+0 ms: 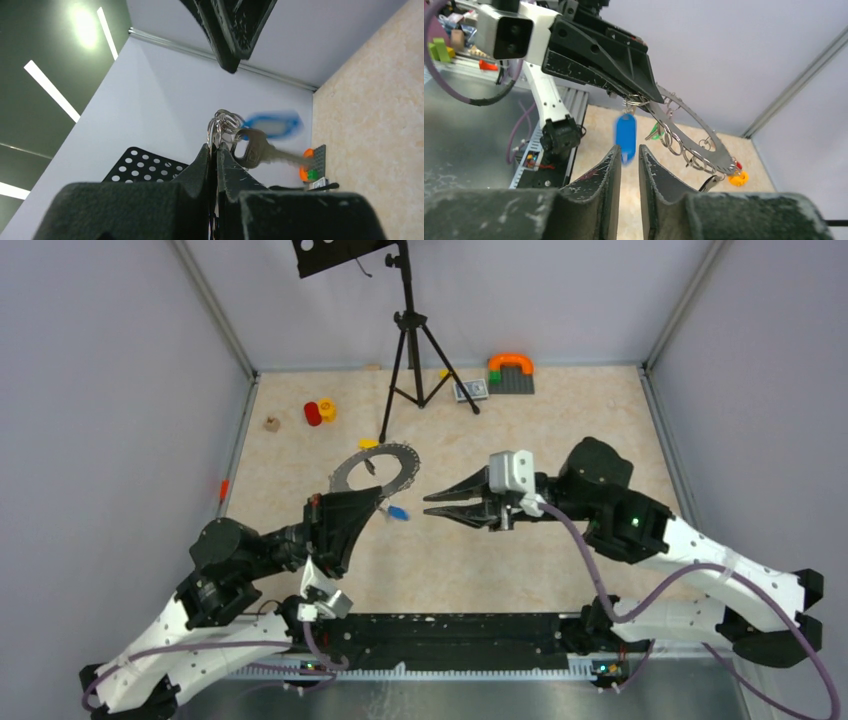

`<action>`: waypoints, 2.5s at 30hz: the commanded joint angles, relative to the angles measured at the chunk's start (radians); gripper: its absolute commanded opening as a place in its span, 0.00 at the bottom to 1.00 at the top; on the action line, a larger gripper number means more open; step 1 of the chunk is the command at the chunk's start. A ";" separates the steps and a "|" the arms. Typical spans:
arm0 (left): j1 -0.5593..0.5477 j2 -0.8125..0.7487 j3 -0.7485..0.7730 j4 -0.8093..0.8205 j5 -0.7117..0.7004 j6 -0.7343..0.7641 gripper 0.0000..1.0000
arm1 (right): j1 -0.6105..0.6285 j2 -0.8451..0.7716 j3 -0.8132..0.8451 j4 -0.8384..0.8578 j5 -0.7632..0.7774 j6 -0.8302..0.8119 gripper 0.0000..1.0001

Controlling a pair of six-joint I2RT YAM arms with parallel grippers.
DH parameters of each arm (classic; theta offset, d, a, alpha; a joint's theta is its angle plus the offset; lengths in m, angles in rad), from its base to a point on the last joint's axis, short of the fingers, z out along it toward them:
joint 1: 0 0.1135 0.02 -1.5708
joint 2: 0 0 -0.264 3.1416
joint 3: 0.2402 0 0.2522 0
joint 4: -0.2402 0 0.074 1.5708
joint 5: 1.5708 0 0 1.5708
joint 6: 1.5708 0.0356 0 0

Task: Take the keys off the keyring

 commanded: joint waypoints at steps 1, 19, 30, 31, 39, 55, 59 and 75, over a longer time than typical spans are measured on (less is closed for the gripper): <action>0.005 -0.010 0.044 0.131 0.038 -0.058 0.00 | 0.003 -0.059 0.059 0.000 -0.039 0.040 0.22; 0.005 0.064 0.207 -0.177 0.100 0.163 0.00 | 0.003 -0.030 0.058 -0.013 0.030 -0.139 0.37; 0.005 0.084 0.241 -0.256 0.163 0.210 0.00 | 0.009 -0.006 -0.004 0.175 -0.037 -0.382 0.47; 0.005 0.084 0.241 -0.256 0.166 0.209 0.00 | 0.014 0.007 0.004 0.174 -0.030 -0.391 0.47; 0.005 0.086 0.245 -0.256 0.171 0.204 0.00 | 0.078 0.079 0.076 0.059 -0.027 -0.463 0.41; 0.006 0.000 0.097 0.054 0.123 -0.018 0.00 | 0.099 0.027 0.027 0.265 0.011 -0.106 0.28; 0.006 0.000 0.095 0.060 0.096 -0.021 0.00 | 0.100 0.037 -0.014 0.380 -0.022 0.059 0.26; 0.005 0.011 0.101 0.087 0.041 -0.007 0.00 | 0.126 0.110 -0.093 0.570 0.046 0.242 0.31</action>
